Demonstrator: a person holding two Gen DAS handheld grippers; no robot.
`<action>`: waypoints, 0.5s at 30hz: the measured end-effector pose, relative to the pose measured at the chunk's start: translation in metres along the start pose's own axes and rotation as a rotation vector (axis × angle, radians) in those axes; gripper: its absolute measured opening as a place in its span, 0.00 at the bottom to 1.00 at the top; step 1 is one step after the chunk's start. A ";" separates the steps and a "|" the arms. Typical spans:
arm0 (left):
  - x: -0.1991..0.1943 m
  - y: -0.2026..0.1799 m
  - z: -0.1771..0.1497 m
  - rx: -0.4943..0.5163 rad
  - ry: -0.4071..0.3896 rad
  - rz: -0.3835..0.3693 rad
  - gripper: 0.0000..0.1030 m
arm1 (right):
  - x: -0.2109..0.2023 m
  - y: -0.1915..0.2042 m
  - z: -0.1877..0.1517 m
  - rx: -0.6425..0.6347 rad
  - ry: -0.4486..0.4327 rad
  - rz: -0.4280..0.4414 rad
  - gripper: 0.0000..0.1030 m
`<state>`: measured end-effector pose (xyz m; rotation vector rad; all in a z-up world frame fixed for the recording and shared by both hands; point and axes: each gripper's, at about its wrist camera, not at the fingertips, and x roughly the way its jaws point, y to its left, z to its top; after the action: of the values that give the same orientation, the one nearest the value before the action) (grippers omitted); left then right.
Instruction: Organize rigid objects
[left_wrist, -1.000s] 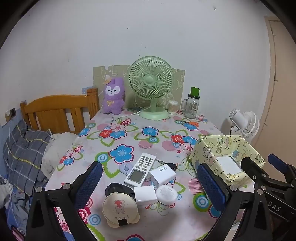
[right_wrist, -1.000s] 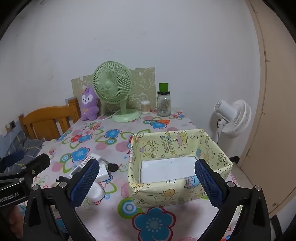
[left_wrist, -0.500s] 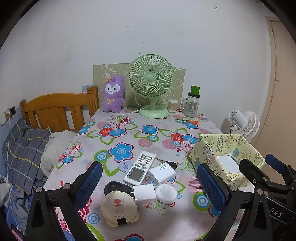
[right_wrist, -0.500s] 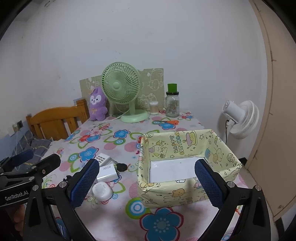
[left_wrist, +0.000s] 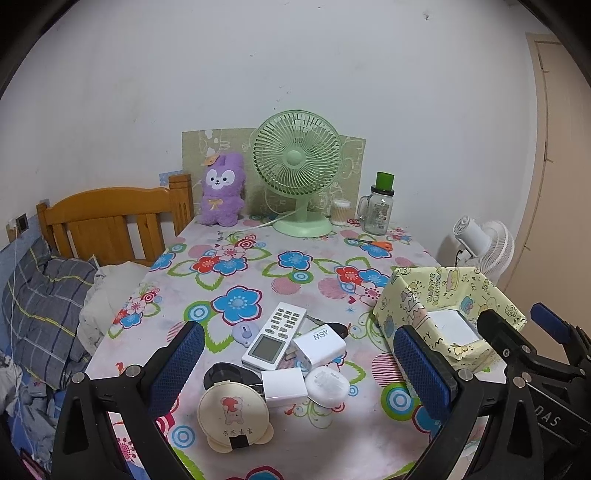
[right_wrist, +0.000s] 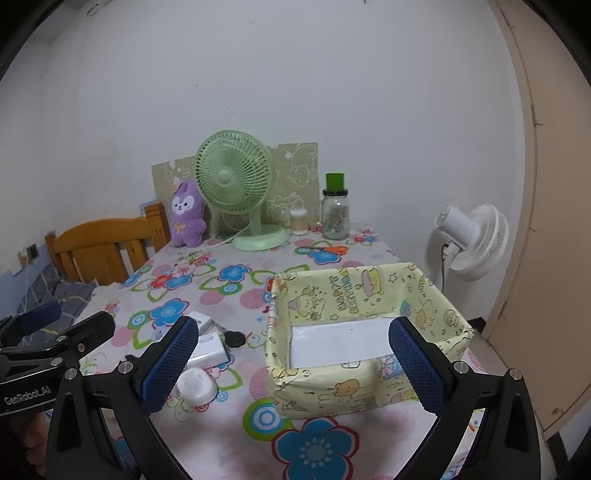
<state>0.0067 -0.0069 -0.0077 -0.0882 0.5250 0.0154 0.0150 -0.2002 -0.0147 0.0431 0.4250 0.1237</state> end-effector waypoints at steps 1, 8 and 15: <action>0.000 0.000 0.000 0.000 0.000 0.001 1.00 | -0.001 0.001 0.000 -0.004 -0.007 -0.012 1.00; -0.001 -0.001 0.000 0.005 -0.004 0.010 1.00 | 0.000 -0.002 0.002 -0.001 -0.010 -0.017 1.00; -0.004 -0.005 -0.002 0.024 -0.019 0.015 1.00 | -0.006 0.000 -0.001 -0.022 -0.024 -0.017 1.00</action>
<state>0.0026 -0.0119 -0.0071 -0.0607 0.5070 0.0248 0.0093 -0.2011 -0.0131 0.0193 0.4002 0.1113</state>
